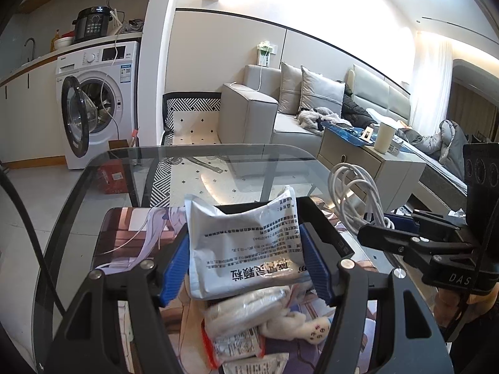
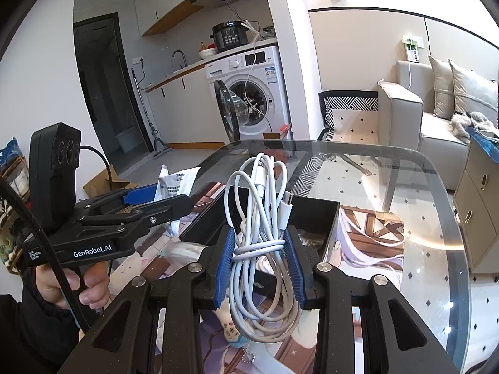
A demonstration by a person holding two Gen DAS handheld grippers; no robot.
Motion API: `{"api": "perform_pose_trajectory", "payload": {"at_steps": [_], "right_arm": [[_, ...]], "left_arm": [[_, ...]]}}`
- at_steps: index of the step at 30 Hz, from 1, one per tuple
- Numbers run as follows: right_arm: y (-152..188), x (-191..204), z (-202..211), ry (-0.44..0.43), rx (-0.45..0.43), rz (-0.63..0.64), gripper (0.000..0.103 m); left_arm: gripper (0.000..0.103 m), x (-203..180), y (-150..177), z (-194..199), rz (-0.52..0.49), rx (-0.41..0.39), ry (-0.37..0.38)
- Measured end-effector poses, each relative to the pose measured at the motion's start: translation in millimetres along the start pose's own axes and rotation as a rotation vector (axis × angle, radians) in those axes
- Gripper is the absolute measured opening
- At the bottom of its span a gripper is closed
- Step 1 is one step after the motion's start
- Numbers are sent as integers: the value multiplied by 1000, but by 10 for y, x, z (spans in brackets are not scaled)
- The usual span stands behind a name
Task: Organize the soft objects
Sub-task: 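Carry the white cable and white packet over the black box with both grippers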
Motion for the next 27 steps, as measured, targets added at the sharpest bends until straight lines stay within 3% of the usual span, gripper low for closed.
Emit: {"api": "perform_pose_trajectory", "payload": {"at_steps": [27], "right_arm": [[-83, -402, -656, 76, 98, -18, 33]], "left_arm": [[67, -119, 5, -656, -42, 94, -22]]}}
Point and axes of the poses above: each gripper's, at about its wrist camera, not at the fingertips, and z roughly against the way its jaws point, x to its left, y to its underside, the point moved 7 cm from there along -z, roughly the way its jaws point, and after that the axes turned 12 degrees about -y, right-handed, at the moved point
